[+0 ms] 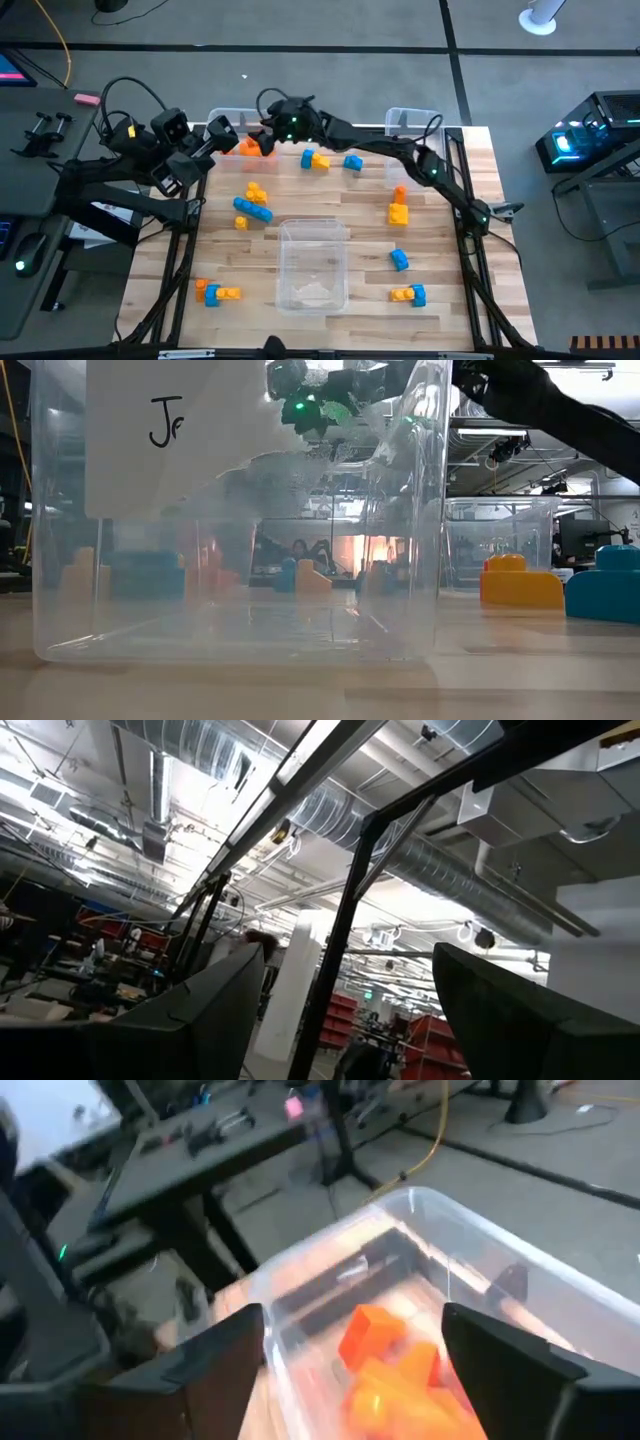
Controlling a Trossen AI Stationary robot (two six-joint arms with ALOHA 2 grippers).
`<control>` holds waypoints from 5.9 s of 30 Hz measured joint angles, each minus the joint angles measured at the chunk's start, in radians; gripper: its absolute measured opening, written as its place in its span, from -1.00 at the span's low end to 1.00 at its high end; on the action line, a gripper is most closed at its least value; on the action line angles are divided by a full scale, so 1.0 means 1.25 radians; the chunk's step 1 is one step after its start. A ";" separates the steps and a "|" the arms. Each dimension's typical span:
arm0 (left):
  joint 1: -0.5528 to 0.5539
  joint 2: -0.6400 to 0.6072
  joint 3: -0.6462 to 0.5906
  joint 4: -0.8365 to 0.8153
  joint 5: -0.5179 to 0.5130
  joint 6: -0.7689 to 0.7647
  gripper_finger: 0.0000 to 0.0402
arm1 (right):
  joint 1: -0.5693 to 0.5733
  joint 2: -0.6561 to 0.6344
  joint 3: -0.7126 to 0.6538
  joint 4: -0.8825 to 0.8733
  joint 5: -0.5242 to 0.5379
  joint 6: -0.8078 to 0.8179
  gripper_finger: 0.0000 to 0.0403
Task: Sort blocks
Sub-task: Put the orange game piece into the top left transparent bin
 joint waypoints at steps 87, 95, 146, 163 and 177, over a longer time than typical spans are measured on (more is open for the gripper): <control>0.000 -0.005 0.000 -0.080 -0.031 0.036 0.38 | 0.150 -0.748 -1.273 -0.394 0.420 0.865 -0.02; 0.000 -0.005 0.000 -0.080 -0.030 0.036 0.38 | 0.158 -0.748 -1.273 -0.401 0.407 0.866 -0.07; 0.000 -0.005 0.000 -0.080 -0.030 0.038 0.38 | 0.331 -0.769 -1.205 -0.412 0.337 0.880 -0.93; 0.000 -0.005 0.000 -0.080 -0.030 0.037 0.38 | 0.336 -0.772 -1.205 -0.221 0.344 0.810 -0.62; 0.000 -0.005 0.000 -0.081 -0.030 0.021 0.38 | 0.272 -0.683 -1.204 -0.227 0.319 0.814 -0.69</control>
